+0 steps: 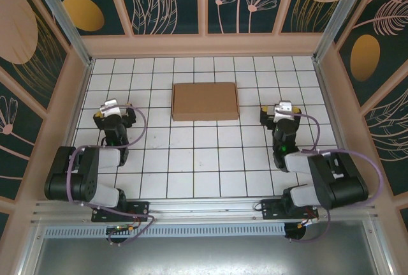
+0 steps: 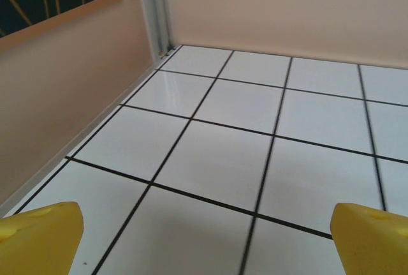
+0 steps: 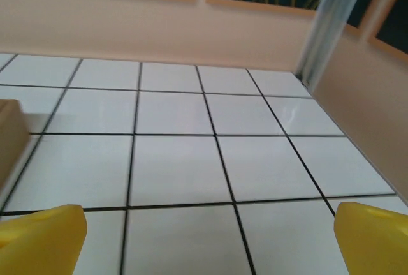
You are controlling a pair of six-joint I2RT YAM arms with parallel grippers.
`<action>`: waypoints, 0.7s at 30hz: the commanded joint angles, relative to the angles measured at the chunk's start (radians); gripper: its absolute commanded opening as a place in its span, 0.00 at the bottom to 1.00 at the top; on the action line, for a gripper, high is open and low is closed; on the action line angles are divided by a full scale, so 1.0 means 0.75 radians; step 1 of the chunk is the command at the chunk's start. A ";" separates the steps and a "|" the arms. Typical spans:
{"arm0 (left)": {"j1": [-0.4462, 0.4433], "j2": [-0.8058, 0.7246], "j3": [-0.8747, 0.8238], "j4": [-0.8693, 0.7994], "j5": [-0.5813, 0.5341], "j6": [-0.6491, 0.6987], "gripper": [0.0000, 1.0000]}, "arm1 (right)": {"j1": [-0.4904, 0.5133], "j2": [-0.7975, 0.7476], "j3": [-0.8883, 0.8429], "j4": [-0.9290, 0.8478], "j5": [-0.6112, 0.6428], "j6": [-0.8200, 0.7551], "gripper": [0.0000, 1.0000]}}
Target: Fold the paper box
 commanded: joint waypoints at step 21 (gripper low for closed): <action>0.029 0.072 -0.061 0.301 0.340 0.027 0.99 | -0.355 0.227 0.023 0.291 -0.604 0.241 0.99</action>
